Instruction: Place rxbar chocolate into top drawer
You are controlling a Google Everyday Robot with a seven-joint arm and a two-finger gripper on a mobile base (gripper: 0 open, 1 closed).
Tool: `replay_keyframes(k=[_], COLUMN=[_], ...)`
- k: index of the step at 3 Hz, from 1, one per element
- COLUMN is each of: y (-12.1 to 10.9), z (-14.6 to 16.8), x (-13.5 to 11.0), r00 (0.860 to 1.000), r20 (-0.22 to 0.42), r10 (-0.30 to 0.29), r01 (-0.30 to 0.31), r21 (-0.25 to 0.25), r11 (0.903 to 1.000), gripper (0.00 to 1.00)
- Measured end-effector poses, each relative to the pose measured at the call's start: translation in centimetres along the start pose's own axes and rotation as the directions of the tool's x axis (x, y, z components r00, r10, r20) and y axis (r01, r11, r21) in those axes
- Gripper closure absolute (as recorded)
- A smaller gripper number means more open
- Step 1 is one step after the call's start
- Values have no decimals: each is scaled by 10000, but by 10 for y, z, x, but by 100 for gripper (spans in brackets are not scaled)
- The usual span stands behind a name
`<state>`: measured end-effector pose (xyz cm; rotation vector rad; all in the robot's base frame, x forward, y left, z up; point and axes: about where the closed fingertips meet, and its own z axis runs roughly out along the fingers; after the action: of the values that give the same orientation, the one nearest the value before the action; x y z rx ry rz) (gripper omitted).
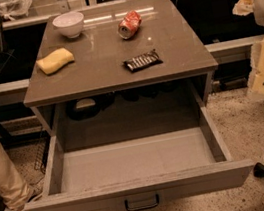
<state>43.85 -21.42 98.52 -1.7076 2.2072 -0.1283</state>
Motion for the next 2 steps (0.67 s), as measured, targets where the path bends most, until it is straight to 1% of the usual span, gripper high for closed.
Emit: replay_keyframes(k=[1, 2], y=[0, -9], z=[0, 17], x=[0, -9], r00=[10000, 9991], r20=[0, 328], r10=[0, 254], r01=[0, -252], r21=[1, -51], r11=[10000, 9997], gripper=[0, 0])
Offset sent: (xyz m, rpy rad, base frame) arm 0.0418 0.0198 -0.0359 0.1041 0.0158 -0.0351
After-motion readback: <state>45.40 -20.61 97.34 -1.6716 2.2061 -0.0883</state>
